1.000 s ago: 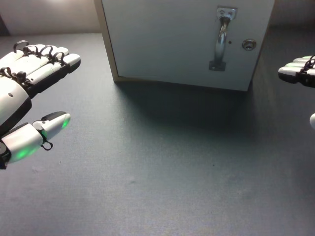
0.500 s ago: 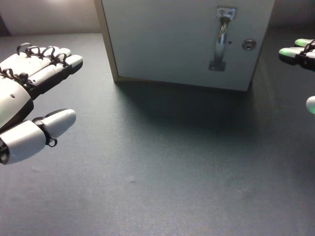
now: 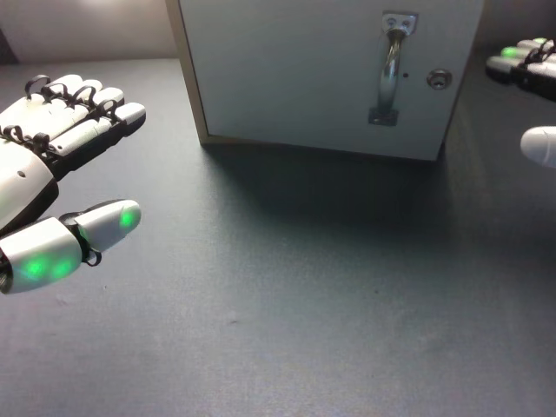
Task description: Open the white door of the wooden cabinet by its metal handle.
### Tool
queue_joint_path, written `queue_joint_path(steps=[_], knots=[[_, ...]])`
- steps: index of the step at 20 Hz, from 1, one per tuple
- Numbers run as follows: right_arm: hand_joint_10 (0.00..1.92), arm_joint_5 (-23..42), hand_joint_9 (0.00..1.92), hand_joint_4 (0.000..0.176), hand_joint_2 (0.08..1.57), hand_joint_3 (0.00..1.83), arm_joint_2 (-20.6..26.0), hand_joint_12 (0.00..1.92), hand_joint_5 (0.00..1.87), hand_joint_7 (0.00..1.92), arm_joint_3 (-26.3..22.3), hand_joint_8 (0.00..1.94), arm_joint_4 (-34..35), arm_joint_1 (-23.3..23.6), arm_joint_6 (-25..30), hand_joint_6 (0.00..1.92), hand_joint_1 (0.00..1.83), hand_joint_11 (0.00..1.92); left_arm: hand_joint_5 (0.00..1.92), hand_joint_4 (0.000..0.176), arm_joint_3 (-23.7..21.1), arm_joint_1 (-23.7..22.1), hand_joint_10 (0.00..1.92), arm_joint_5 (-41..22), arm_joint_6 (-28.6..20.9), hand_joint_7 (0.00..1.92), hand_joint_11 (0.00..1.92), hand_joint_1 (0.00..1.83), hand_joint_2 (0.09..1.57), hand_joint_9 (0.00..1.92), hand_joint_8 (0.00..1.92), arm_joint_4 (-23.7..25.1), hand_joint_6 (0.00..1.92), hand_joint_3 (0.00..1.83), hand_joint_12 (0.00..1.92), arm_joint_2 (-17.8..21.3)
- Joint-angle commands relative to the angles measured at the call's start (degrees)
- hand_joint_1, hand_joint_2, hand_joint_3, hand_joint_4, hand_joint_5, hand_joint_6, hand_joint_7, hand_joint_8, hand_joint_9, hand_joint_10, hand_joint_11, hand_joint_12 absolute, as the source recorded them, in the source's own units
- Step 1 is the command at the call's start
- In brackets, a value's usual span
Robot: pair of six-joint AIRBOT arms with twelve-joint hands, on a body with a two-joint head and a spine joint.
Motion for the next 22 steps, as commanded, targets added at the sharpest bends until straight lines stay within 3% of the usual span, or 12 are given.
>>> queue_joint_path(steps=[1, 2, 22], knots=[[0.00, 6.0, 0.00, 0.012, 1.36, 0.00, 0.1, 0.00, 0.06, 0.00, 0.5, 0.00, 1.7, 1.0, -0.2, 0.00, 0.00, 0.00, 0.14, 0.000, 0.2, -0.3, 0.00, -7.2, -0.2, 0.08, 0.01, 0.00, 1.47, 0.03, 0.00, -0.4, 0.00, 0.02, 0.06, 0.1], [0.00, 5.4, 0.00, 0.000, 1.36, 0.00, -0.1, 0.01, 0.05, 0.00, 0.7, 0.00, 1.7, 1.4, -0.7, 0.00, 0.00, 0.01, 0.13, 0.000, 0.2, -0.3, 0.00, -7.2, -0.2, 0.08, 0.00, 0.00, 1.47, 0.03, 0.00, -0.4, 0.00, 0.02, 0.06, 0.1], [0.00, 1.1, 0.00, 0.000, 1.41, 0.01, -2.5, 0.00, 0.07, 0.00, 3.9, 0.00, 1.2, 6.0, -2.0, 0.00, 0.00, 0.00, 0.13, 0.000, 0.2, -0.2, 0.00, -6.6, -0.3, 0.07, 0.04, 0.00, 1.51, 0.05, 0.00, -0.3, 0.00, 0.01, 0.07, -0.5]])
